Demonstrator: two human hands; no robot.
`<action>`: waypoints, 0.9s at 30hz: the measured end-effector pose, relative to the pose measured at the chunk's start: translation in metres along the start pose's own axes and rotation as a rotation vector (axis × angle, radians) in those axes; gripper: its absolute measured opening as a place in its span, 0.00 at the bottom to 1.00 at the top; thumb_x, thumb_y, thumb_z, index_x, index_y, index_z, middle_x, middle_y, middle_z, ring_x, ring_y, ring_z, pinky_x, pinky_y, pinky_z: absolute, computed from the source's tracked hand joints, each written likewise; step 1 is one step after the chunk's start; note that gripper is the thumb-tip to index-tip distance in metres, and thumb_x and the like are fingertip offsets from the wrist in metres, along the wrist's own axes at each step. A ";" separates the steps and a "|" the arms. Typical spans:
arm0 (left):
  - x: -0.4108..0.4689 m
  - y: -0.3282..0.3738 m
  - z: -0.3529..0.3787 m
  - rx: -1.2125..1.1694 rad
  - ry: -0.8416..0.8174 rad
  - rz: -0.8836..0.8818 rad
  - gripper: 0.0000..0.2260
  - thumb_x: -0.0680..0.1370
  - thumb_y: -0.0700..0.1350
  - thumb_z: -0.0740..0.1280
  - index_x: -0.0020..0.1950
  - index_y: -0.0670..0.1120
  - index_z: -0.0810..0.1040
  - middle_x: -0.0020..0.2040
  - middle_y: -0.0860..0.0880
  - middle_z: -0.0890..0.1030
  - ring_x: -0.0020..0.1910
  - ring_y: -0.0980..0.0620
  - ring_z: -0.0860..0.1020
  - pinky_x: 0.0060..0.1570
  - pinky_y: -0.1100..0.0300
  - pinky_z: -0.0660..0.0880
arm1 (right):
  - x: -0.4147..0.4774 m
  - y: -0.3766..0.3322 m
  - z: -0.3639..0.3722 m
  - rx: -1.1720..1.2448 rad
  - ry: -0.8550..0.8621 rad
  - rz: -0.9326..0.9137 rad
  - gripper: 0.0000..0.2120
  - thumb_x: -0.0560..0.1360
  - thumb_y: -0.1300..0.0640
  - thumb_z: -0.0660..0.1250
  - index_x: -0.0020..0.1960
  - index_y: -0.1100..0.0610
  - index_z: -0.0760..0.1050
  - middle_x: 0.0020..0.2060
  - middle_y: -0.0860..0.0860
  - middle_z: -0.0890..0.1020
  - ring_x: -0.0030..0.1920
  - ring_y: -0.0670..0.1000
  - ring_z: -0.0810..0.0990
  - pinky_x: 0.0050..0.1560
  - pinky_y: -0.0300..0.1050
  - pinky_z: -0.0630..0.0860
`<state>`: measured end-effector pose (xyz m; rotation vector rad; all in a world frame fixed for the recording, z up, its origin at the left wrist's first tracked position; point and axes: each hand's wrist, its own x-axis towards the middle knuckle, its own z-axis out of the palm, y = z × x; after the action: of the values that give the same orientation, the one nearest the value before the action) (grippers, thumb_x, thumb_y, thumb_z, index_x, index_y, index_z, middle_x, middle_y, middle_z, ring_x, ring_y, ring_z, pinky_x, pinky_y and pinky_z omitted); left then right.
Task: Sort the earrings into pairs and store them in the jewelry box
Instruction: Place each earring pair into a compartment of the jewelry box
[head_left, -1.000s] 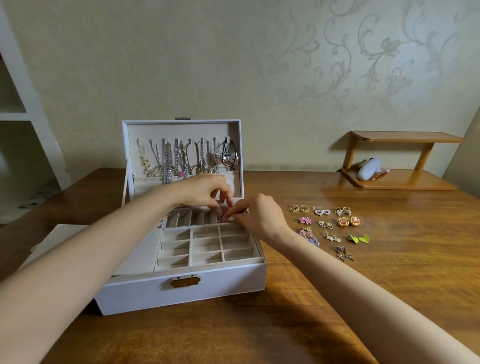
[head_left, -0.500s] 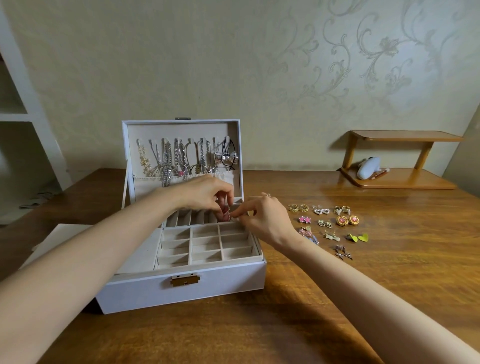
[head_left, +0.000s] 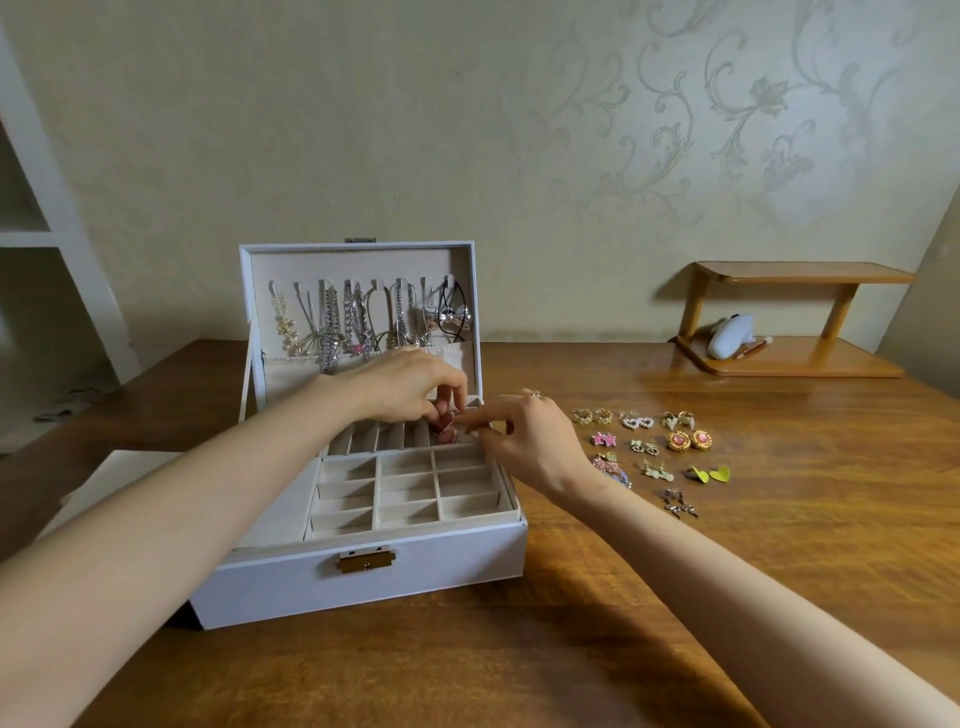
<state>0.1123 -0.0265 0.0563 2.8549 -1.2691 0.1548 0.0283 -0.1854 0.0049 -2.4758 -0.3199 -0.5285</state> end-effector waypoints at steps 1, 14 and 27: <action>0.000 0.001 -0.003 -0.034 0.017 -0.013 0.12 0.73 0.39 0.69 0.50 0.55 0.78 0.42 0.60 0.77 0.45 0.59 0.74 0.53 0.59 0.70 | -0.001 0.002 -0.003 0.008 0.024 -0.003 0.12 0.73 0.57 0.65 0.51 0.44 0.82 0.50 0.44 0.84 0.47 0.49 0.76 0.45 0.40 0.70; 0.100 0.075 0.024 -0.272 0.074 -0.077 0.11 0.75 0.45 0.69 0.54 0.44 0.73 0.53 0.48 0.77 0.49 0.51 0.75 0.47 0.59 0.70 | 0.006 0.107 -0.064 -0.253 0.109 0.328 0.08 0.73 0.59 0.69 0.51 0.52 0.83 0.52 0.49 0.83 0.56 0.52 0.77 0.51 0.43 0.72; 0.155 0.095 0.059 -0.184 -0.170 -0.139 0.13 0.76 0.33 0.60 0.58 0.44 0.74 0.56 0.44 0.76 0.52 0.45 0.75 0.47 0.54 0.72 | 0.036 0.149 -0.046 -0.452 -0.102 0.232 0.15 0.71 0.65 0.66 0.54 0.52 0.81 0.52 0.52 0.83 0.60 0.55 0.75 0.61 0.49 0.70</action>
<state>0.1505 -0.2082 0.0094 2.8312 -1.0400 -0.2000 0.0971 -0.3285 -0.0183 -2.9318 0.0606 -0.4110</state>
